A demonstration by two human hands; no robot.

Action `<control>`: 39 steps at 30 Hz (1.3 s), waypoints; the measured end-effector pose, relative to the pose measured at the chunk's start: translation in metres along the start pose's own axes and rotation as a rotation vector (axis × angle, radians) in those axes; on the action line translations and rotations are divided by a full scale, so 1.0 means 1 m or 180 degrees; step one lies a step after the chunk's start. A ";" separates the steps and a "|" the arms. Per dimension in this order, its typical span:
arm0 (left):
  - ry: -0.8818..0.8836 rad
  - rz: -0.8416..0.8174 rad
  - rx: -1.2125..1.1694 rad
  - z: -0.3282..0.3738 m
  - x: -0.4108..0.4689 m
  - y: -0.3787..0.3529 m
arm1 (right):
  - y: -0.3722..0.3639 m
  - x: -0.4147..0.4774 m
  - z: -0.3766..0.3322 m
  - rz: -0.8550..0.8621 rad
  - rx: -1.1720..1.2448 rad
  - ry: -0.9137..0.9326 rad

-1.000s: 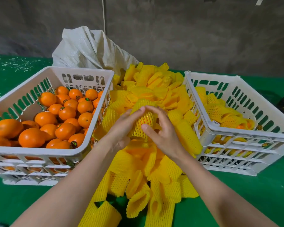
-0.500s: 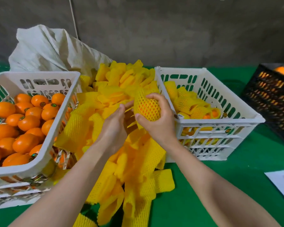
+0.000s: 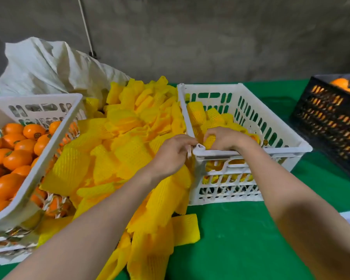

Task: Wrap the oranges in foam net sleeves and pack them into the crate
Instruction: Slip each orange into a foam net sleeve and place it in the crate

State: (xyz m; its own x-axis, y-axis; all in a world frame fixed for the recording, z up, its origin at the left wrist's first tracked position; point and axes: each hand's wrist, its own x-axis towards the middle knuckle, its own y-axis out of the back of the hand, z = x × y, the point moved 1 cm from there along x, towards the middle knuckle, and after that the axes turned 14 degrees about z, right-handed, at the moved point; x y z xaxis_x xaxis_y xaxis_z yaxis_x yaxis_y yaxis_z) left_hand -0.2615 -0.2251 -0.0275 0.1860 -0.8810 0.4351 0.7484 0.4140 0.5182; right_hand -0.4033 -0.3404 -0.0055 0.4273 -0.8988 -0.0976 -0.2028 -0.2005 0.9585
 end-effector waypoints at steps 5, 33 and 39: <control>-0.0103 -0.0255 0.0162 0.000 -0.006 0.005 | 0.011 0.005 -0.024 -0.0020 -0.0678 0.0410; 0.0930 0.1124 -0.0892 -0.053 -0.068 0.155 | 0.004 -0.036 -0.193 0.0688 0.1441 0.2534; 0.0749 0.0767 -0.1403 -0.041 -0.069 0.187 | 0.008 -0.055 -0.228 0.0129 0.2468 0.2332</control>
State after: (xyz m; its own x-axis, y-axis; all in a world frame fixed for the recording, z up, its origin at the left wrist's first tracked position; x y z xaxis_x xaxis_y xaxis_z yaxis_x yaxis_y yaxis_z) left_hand -0.1081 -0.0961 0.0089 0.4844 -0.8215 0.3009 0.8532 0.5196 0.0450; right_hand -0.2277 -0.2039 0.0683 0.7808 -0.5087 0.3628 -0.6238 -0.6008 0.4999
